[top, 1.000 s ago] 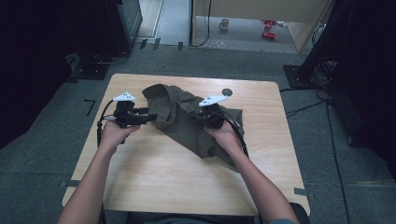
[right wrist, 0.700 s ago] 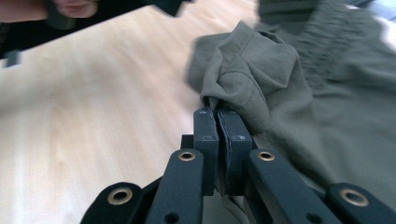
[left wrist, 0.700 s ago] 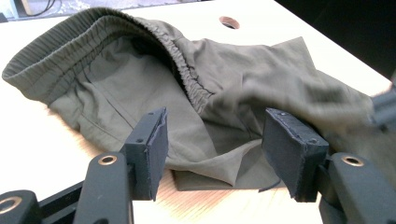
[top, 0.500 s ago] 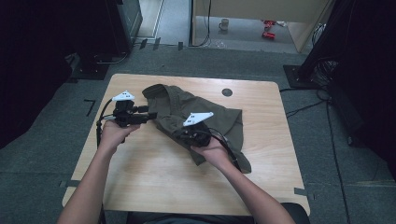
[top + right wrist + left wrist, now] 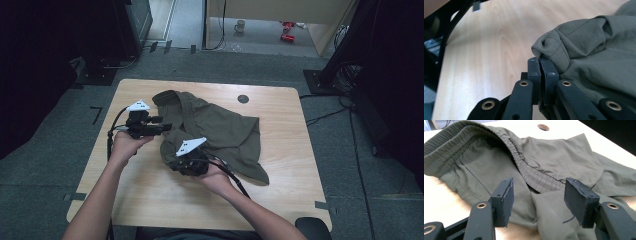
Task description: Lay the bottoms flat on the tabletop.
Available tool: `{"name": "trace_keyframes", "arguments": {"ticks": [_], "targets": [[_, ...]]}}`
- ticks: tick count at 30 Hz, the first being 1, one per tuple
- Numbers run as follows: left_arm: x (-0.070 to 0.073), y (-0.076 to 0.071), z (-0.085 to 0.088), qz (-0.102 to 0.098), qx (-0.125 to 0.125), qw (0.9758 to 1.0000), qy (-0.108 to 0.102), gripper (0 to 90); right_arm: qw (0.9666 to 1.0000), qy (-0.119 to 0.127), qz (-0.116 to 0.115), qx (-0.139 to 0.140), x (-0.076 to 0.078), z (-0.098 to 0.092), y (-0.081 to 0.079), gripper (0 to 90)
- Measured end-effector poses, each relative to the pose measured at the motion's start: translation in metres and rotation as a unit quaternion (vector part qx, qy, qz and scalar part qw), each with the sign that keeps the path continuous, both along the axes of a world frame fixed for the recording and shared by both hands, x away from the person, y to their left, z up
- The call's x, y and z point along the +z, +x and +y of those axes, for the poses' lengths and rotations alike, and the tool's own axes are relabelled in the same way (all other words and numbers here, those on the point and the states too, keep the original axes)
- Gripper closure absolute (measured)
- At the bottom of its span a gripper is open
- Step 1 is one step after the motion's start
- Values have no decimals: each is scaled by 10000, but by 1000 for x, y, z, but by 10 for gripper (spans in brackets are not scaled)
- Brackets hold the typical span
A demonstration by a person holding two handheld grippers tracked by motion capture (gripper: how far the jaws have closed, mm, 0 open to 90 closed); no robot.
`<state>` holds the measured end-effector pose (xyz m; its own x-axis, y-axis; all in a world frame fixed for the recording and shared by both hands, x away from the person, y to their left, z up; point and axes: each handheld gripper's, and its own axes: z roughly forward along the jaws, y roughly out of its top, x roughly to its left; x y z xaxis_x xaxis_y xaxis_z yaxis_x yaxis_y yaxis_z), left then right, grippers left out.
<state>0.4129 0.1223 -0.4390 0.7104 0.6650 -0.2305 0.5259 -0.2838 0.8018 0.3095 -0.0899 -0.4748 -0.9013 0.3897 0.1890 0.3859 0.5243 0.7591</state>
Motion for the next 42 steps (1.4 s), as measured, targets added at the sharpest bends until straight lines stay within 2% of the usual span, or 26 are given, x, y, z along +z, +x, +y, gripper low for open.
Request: {"name": "trace_keyframes", "arguments": {"ticks": [4, 7, 8, 10, 14, 16, 19, 22, 23, 25, 29, 34, 38, 42], "targets": [[-3, -1, -4, -10, -51, 10000, 36, 410, 9998, -23, 36, 208, -3, 10, -15, 868], [-5, -2, -6, -13, -96, 9999, 39, 410, 9996, -4, 39, 286, -3, 14, -19, 866], [-7, -2, -9, 20, -137, 9999, 57, 410, 9993, -41, -26, 362, -3, 19, -24, 862], [-8, -2, -10, 19, -156, 9998, 83, 411, 9993, -60, -52, 378, -3, 20, -25, 859], [-15, -4, -18, 108, -259, 9994, 196, 415, 9990, -93, -63, 436, -2, 24, -25, 783], [-19, -4, -20, 123, -295, 9992, 254, 416, 9992, -8, 142, 375, 0, 23, -22, 743], [-24, -3, -23, 196, -307, 9989, 293, 416, 9994, 32, 173, 286, 8, 17, -20, 704], [-25, -4, -26, 179, -328, 9989, 296, 417, 9998, 81, 44, 195, 17, 10, -18, 690], [-25, -5, -27, 152, -329, 9988, 319, 416, 9999, 134, 0, 85, 23, 3, -13, 687], [-25, -5, -29, 135, -333, 9988, 321, 416, 9999, 153, -35, 52, 24, 1, -11, 688], [-29, -6, -30, 158, -316, 9986, 398, 417, 9995, 190, -110, -241, 29, -15, 3, 674], [-35, -7, -29, 216, -279, 9985, 426, 424, 9987, 117, -229, -450, 29, -27, 13, 656], [-39, -7, -30, 340, -321, 9969, 639, 429, 9970, -2, -409, -655, 26, -38, 23, 633], [-46, -10, -29, 333, -300, 9967, 684, 436, 9953, -128, -506, -816, 20, -46, 32, 603]]}}
